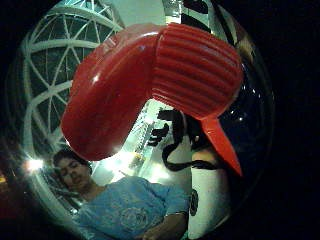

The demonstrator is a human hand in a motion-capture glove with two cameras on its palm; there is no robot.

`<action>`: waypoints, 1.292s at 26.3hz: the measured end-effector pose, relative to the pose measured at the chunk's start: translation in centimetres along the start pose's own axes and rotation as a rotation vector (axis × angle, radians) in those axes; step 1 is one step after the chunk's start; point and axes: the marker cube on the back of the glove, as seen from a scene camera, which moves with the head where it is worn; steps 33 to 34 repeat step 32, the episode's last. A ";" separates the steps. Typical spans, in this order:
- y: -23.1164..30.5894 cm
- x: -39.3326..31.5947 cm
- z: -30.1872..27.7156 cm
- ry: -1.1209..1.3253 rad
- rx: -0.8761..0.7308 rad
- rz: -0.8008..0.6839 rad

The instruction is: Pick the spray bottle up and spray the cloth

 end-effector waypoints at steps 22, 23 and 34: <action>15.0 1.2 -30.2 0.822 0.039 0.172; 15.8 1.8 -31.3 0.857 0.035 0.193; 19.3 4.6 -34.8 0.982 0.014 0.261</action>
